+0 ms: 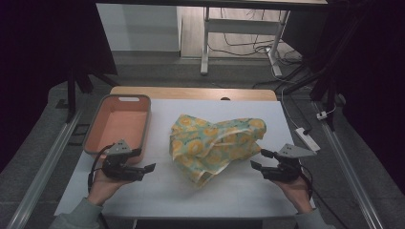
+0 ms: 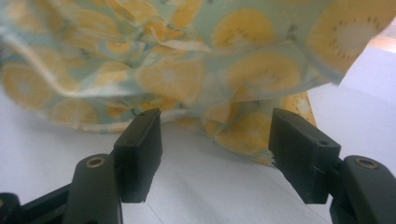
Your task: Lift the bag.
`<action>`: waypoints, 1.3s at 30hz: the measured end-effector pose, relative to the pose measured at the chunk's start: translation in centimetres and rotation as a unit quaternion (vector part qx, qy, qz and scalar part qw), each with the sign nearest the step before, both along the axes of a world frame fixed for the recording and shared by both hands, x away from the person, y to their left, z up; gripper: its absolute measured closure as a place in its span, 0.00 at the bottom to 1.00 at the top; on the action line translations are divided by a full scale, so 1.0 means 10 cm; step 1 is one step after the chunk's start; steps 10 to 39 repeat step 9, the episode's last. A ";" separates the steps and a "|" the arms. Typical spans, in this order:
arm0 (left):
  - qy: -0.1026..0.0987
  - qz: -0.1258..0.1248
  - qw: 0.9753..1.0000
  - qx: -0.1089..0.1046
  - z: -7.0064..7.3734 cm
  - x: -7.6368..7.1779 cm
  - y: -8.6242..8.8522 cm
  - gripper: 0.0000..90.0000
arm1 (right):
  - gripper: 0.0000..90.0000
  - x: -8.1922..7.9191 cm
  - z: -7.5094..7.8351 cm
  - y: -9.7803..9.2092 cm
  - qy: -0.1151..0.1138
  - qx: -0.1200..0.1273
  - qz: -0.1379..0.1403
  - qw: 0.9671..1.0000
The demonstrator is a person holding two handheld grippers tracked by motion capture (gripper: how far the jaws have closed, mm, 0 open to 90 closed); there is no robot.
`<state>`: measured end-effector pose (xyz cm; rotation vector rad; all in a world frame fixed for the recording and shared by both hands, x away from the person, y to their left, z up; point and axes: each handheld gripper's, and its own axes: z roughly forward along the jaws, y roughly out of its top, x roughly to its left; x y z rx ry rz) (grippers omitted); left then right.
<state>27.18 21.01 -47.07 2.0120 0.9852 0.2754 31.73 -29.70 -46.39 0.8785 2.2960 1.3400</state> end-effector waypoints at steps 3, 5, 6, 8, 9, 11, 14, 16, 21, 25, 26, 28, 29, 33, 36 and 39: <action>0.002 0.001 1.000 -0.003 0.00 0.00 0.01 0.20 | 0.39 -0.01 0.00 -0.02 -0.001 -0.001 -0.001 1.000; 0.002 0.002 1.000 -0.004 0.00 0.00 0.01 0.20 | 0.39 -0.02 0.01 -0.03 -0.003 -0.004 -0.004 1.000; 0.002 0.003 1.000 -0.006 0.00 0.00 0.02 0.20 | 0.39 -0.03 0.01 -0.04 -0.001 -0.003 -0.004 1.000; 0.002 0.004 1.000 -0.008 0.00 0.00 0.03 0.20 | 0.39 -0.06 0.00 -0.06 0.001 -0.002 -0.007 1.000; 0.001 0.004 1.000 -0.009 0.00 0.00 0.03 0.20 | 0.39 -0.07 0.00 -0.07 0.003 -0.001 -0.007 1.000; 0.001 0.004 1.000 -0.009 0.00 0.00 0.03 0.20 | 0.39 -0.07 0.00 -0.07 0.003 -0.001 -0.007 1.000; 0.001 0.004 1.000 -0.009 0.00 0.00 0.03 0.20 | 0.39 -0.07 0.00 -0.07 0.003 -0.001 -0.007 1.000; 0.001 0.004 1.000 -0.009 0.00 0.00 0.03 0.20 | 0.39 -0.07 0.00 -0.07 0.003 -0.001 -0.007 1.000; 0.001 0.004 1.000 -0.009 0.00 0.00 0.03 0.20 | 0.39 -0.07 0.00 -0.07 0.003 -0.001 -0.007 1.000; 0.001 0.004 1.000 -0.009 0.00 0.00 0.03 0.20 | 0.39 -0.07 0.00 -0.07 0.003 -0.001 -0.007 1.000; 0.001 0.004 1.000 -0.009 0.00 0.00 0.03 0.20 | 0.39 -0.07 0.00 -0.07 0.003 -0.001 -0.007 1.000; 0.001 0.004 1.000 -0.009 0.00 0.00 0.03 0.20 | 0.39 -0.07 0.00 -0.07 0.003 -0.001 -0.007 1.000; 0.001 0.004 1.000 -0.009 0.00 0.00 0.03 0.20 | 0.39 -0.07 0.00 -0.07 0.003 -0.001 -0.007 1.000; 0.001 0.004 1.000 -0.009 0.00 0.00 0.03 0.20 | 0.39 -0.07 0.00 -0.07 0.003 -0.001 -0.007 1.000; 0.001 0.004 1.000 -0.009 0.00 0.00 0.03 0.20 | 0.39 -0.07 0.00 -0.07 0.003 -0.001 -0.007 1.000; 0.001 0.004 1.000 -0.009 0.00 0.00 0.03 0.20 | 0.39 -0.07 0.00 -0.07 0.003 -0.001 -0.007 1.000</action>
